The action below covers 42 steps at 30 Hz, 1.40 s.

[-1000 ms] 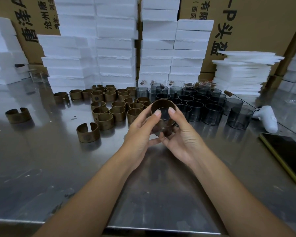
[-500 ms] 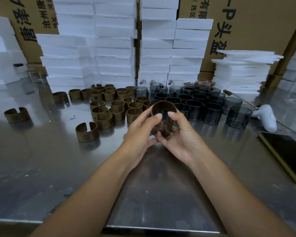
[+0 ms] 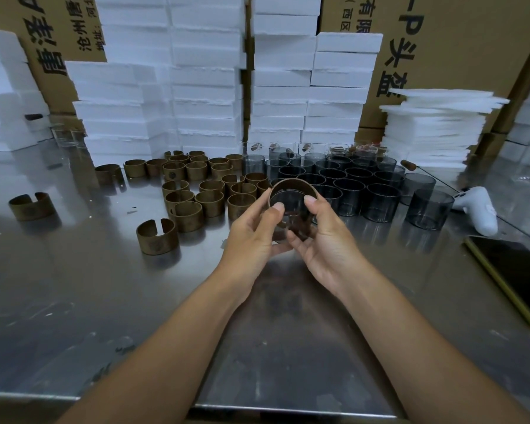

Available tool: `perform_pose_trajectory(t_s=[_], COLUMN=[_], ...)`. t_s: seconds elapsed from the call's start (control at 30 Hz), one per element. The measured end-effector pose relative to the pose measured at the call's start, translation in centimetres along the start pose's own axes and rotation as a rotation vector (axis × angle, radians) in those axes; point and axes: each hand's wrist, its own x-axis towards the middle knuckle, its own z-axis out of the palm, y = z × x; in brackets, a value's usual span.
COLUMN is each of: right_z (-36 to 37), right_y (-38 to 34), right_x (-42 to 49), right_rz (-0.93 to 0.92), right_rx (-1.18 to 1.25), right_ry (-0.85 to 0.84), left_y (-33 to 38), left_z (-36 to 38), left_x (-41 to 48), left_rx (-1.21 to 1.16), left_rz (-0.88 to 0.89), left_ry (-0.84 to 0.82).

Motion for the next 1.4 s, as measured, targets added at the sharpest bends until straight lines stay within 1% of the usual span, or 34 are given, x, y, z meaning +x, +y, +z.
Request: perform_pose_trajectory(t_s=[0.27, 0.4, 0.5, 0.6, 0.77, 0.97, 1.07, 1.13, 1.23, 1.4], right_z=[0.0, 0.2, 0.2, 0.1, 0.2, 0.0, -0.3, -0.3, -0.3, -0.2], right_y=[0.2, 0.4, 0.3, 0.2, 0.2, -0.3, -0.2, 0.0, 0.0, -0.3], right_x=[-0.1, -0.2, -0.1, -0.1, 0.0, -0.2, -0.1, 0.1, 0.1, 0.0], right_rz=[-0.014, 0.03, 0.042, 0.026, 0.044, 0.073, 0.073, 0.062, 0.044, 0.093], right_rx=[-0.085, -0.106, -0.12, -0.121, -0.067, 0.0, -0.119, -0.203, -0.245, -0.102], right_ry=[0.013, 0.044, 0.027, 0.029, 0.054, 0.01, 0.015, 0.053, 0.068, 0.053], left_y=[0.2, 0.4, 0.4, 0.5, 0.4, 0.7, 0.9, 1.0, 0.9, 0.6], left_z=[-0.2, -0.3, -0.4, -0.5, -0.5, -0.6, -0.8, -0.8, -0.8, -0.8], left_x=[0.0, 0.0, 0.1, 0.1, 0.2, 0.5, 0.5, 0.4, 0.3, 0.4], left_rx=[-0.009, -0.069, -0.085, -0.083, -0.125, -0.297, -0.365, -0.365, -0.321, -0.298], left_rz=[-0.036, -0.098, -0.119, -0.123, -0.141, -0.234, -0.253, -0.274, -0.304, -0.277], left_ry=[0.075, 0.101, 0.099, 0.088, 0.126, 0.047, 0.015, 0.021, 0.036, 0.027])
